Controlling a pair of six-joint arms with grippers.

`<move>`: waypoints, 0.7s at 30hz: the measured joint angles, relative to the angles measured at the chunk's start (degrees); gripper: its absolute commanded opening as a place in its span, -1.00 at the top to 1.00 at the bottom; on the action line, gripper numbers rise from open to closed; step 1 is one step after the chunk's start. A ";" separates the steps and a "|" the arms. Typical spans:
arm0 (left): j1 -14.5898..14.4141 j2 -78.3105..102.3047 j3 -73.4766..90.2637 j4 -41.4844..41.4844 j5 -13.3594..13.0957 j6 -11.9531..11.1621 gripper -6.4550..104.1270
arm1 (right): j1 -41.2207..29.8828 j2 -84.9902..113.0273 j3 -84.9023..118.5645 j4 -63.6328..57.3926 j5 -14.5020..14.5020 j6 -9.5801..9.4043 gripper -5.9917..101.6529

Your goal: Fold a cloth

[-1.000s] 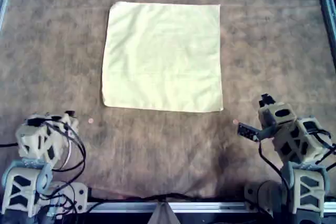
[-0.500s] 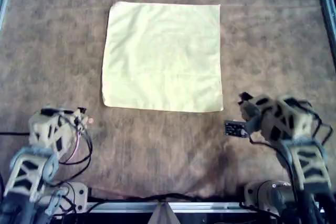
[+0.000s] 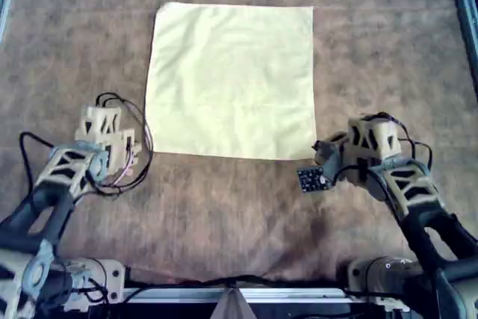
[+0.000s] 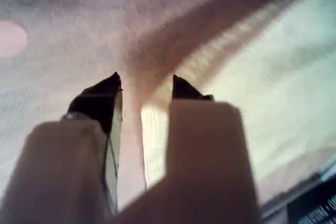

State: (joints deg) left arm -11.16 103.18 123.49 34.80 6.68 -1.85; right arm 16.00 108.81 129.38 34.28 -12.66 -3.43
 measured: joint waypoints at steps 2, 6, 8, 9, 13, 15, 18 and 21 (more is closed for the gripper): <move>-1.49 -3.08 -2.29 0.00 0.00 0.00 0.15 | 0.00 -2.81 -1.41 0.00 0.00 0.00 -0.11; -6.50 -5.36 -4.92 0.00 -0.18 0.00 -0.03 | -0.62 -10.11 -4.31 0.00 0.00 0.00 -0.11; -8.88 -5.45 -5.36 0.00 -0.26 0.00 -0.09 | -0.62 -13.89 -5.54 0.00 0.00 0.18 -0.11; -9.67 -5.45 -5.45 0.00 -0.44 0.00 -0.10 | -0.62 -15.38 -5.89 0.00 0.00 0.18 -0.11; -10.28 -5.54 -5.45 0.00 -1.05 0.00 -0.11 | -0.62 -18.54 -7.91 0.00 0.00 0.18 -0.11; -10.28 -5.54 -5.45 0.00 -1.05 0.00 -0.11 | -0.62 -19.51 -9.23 0.00 0.00 0.18 -0.11; -10.28 -5.54 -5.45 0.00 -1.05 0.00 -0.11 | -0.62 -21.27 -10.81 0.00 0.00 0.18 -0.11; -10.28 -6.50 -5.45 0.00 -1.05 0.00 -0.11 | -0.62 -23.73 -13.01 0.00 -0.09 0.35 -0.11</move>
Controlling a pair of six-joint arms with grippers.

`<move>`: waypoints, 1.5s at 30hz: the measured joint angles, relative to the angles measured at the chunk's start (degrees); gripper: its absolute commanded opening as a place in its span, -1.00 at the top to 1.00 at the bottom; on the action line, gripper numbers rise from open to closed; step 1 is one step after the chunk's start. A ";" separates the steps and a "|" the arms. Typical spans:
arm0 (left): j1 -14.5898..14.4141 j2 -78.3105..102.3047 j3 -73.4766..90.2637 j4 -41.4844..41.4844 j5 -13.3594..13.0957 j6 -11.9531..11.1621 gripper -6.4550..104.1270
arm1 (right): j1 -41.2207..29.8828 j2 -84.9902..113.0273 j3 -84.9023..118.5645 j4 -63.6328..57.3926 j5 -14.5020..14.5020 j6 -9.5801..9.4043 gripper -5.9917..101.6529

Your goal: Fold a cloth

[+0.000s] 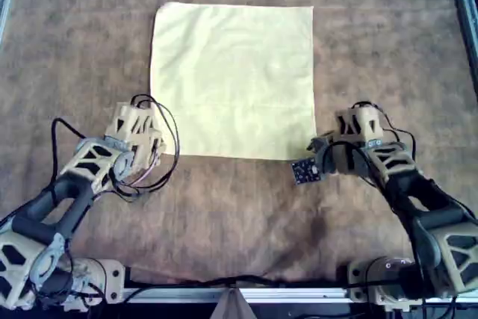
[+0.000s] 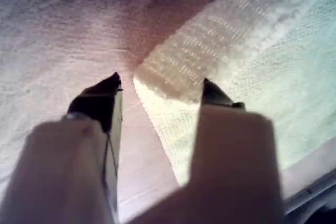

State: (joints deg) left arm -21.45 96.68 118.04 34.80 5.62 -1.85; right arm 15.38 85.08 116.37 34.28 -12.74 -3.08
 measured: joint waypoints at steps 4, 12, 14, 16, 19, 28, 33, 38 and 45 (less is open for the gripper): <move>0.00 -2.55 0.00 0.00 0.00 0.00 -0.11 | 0.09 -1.85 -2.29 0.00 -0.09 -0.35 -0.11; 0.00 -4.48 -0.53 -0.35 0.00 0.00 -0.11 | 0.53 -2.55 -3.34 0.00 0.44 -0.62 -0.11; 0.00 -4.48 -0.53 -0.35 0.00 0.00 -0.11 | 0.53 -2.55 -3.34 0.00 0.44 -0.62 -0.11; 0.00 -4.48 -0.53 -0.35 0.00 0.00 -0.11 | 0.53 -2.55 -3.34 0.00 0.44 -0.62 -0.11; 0.00 -4.57 -1.76 -0.35 0.00 0.00 -0.11 | 0.53 -2.55 -3.34 0.00 0.44 -0.62 -0.11; 0.88 -5.01 -5.01 -0.35 0.00 0.09 -0.11 | 0.53 -2.55 -3.34 0.00 0.44 -0.62 -0.11; 0.88 -5.01 -5.01 -0.35 0.00 0.09 -0.11 | 0.53 -2.55 -3.34 0.00 0.44 -0.62 -0.10; 1.05 -10.63 -6.94 -0.35 0.00 0.26 -0.11 | 0.53 -2.55 -3.34 0.00 0.44 -0.70 -0.09; 1.14 -15.03 -12.13 -0.70 0.44 0.09 -0.09 | 0.53 -2.55 -3.34 0.00 0.44 -0.70 -0.09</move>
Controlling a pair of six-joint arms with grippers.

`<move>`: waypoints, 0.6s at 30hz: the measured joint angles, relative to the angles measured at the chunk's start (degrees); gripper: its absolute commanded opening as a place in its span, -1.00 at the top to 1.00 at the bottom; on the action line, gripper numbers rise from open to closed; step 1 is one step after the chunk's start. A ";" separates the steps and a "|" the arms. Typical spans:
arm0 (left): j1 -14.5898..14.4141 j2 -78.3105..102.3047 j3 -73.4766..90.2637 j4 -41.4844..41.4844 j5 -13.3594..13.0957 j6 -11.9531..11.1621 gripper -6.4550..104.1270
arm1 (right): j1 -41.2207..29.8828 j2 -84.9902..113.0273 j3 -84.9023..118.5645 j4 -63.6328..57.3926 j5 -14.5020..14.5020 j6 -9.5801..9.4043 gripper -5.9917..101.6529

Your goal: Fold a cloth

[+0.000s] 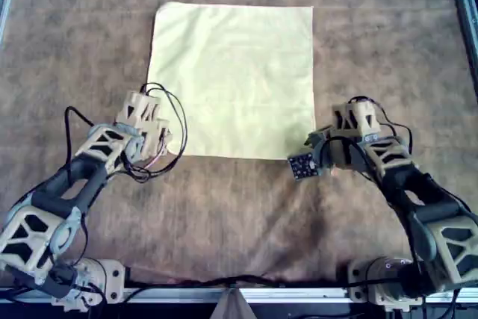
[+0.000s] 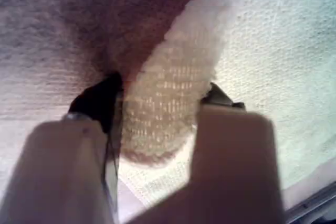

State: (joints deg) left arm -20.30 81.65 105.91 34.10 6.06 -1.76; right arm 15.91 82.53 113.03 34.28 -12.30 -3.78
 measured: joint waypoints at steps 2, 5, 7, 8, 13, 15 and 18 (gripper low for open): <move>0.00 0.00 -0.09 0.00 0.00 0.00 -0.09 | 0.00 0.00 0.00 0.00 0.00 0.00 -0.08; 0.00 0.00 -0.09 0.00 0.00 0.00 -0.08 | 0.00 0.00 0.00 0.00 0.00 0.00 0.02; 0.00 0.00 -0.09 0.00 0.00 0.00 -0.05 | 0.00 0.00 0.00 0.00 0.00 0.00 0.16; 0.00 0.00 -0.09 0.00 0.00 0.00 -0.01 | 0.00 0.00 0.00 0.00 0.00 0.00 0.25; 0.00 0.53 -0.09 -0.09 0.00 -0.44 0.44 | -0.44 -0.35 -1.93 0.00 -0.62 -0.44 0.65; 0.00 0.62 -0.09 -0.09 0.00 -0.53 0.69 | -0.44 -0.53 -4.31 0.00 -0.62 0.44 0.79; 0.00 0.62 -0.09 -0.09 0.00 -0.53 0.96 | -0.44 -0.53 -6.50 0.00 -0.62 0.35 0.92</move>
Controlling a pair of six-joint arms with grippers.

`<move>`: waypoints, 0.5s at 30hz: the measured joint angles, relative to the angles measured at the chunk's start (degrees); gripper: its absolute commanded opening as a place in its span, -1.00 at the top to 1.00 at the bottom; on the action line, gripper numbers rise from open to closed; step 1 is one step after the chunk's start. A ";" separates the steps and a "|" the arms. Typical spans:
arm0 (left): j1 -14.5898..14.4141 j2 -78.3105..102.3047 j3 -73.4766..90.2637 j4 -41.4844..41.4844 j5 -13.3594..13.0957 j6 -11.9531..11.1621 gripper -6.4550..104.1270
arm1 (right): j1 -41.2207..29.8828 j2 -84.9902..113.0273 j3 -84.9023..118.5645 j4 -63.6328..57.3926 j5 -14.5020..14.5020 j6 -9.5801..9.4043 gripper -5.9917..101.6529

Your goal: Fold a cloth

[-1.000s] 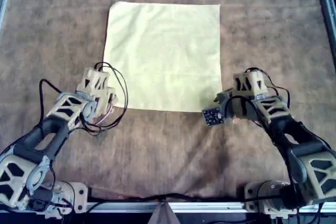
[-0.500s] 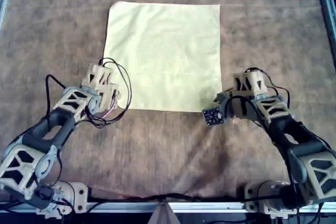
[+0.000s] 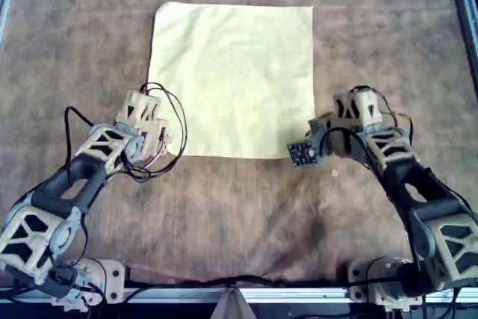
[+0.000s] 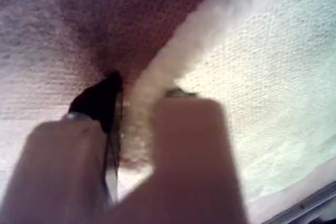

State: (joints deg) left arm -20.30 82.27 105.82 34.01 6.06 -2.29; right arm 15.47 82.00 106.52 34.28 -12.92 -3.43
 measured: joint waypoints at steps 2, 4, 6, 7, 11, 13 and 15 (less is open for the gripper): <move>0.00 0.00 0.00 0.00 0.00 0.00 0.91 | 0.00 -0.09 -0.09 0.00 0.00 0.00 0.93; 0.00 0.00 0.00 0.00 0.00 0.00 0.88 | 0.00 -0.09 -0.09 0.00 0.00 0.00 0.92; 0.00 0.00 0.00 0.00 0.00 0.00 0.88 | 0.00 -0.09 -0.09 0.00 0.00 0.00 0.92; 0.00 0.00 0.00 0.00 0.00 0.00 0.88 | 0.00 -0.09 -0.09 0.00 0.00 0.00 0.92; 0.00 0.00 0.00 0.00 0.00 0.26 0.88 | 0.00 -0.09 -0.09 0.00 0.00 0.00 0.92; 0.00 0.00 0.00 0.00 0.00 0.44 0.88 | 0.00 -0.09 -0.09 0.00 0.00 0.00 0.92; 0.00 0.00 0.00 0.18 0.00 0.53 0.88 | 0.00 -0.09 -0.09 0.00 0.00 0.00 0.92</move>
State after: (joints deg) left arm -20.30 82.27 105.82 34.19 6.06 -1.76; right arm 15.47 81.91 106.44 34.28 -12.92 -3.43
